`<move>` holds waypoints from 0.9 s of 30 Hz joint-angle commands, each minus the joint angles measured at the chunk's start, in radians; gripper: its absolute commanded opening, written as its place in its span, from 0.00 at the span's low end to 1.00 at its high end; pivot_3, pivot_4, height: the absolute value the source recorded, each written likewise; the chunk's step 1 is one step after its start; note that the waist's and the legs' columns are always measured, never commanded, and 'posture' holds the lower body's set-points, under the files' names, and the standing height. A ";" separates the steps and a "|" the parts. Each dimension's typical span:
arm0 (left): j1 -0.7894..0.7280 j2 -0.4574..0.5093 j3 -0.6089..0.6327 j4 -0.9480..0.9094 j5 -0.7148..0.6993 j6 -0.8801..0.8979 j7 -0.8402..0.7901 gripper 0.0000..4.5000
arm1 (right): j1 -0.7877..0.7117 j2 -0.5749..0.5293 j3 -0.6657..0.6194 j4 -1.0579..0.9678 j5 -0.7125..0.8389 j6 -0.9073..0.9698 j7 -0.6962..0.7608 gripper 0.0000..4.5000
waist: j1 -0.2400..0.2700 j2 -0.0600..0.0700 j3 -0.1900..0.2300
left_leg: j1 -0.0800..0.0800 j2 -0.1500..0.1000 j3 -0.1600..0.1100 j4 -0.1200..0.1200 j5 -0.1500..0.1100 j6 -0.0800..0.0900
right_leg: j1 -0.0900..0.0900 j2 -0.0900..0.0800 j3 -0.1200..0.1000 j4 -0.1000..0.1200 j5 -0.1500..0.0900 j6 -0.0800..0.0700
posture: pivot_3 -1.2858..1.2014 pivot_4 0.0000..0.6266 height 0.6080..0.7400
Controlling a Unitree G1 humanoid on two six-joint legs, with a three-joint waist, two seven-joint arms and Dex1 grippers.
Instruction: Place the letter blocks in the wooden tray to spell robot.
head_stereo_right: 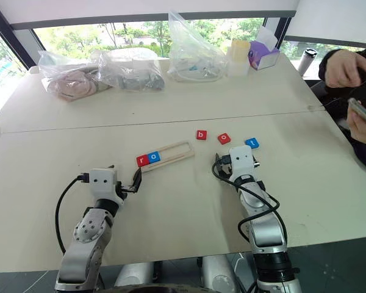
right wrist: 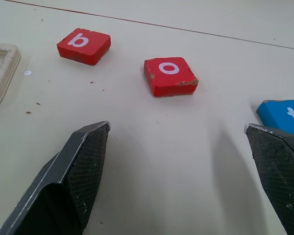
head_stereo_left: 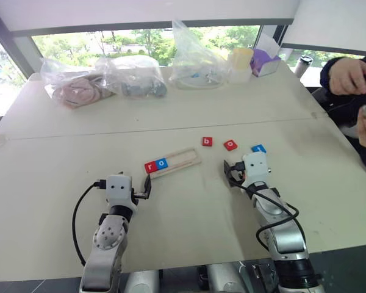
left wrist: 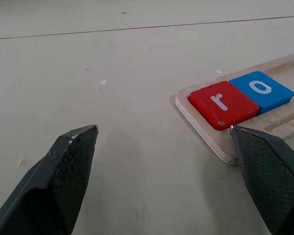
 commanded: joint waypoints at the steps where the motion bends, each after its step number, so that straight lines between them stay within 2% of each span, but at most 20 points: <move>1: -0.010 0.010 -0.007 -0.021 0.008 -0.038 -0.003 1.00 | 0.012 -0.003 -0.026 -0.025 -0.009 -0.001 -0.012 0.99 | 0.000 0.000 0.000 | 0.000 0.000 0.000 0.000 0.000 0.000 | 0.000 0.000 0.000 0.000 0.000 0.000 | 0.52 0.24 1.00; 27: -0.013 0.015 -0.008 -0.021 0.001 -0.042 -0.010 1.00 | 0.023 -0.020 0.003 -0.021 -0.025 -0.037 0.021 0.99 | 0.000 0.000 0.000 | 0.000 0.000 0.000 0.000 0.000 0.000 | 0.000 0.000 0.000 0.000 0.000 0.000 | 0.52 0.24 1.00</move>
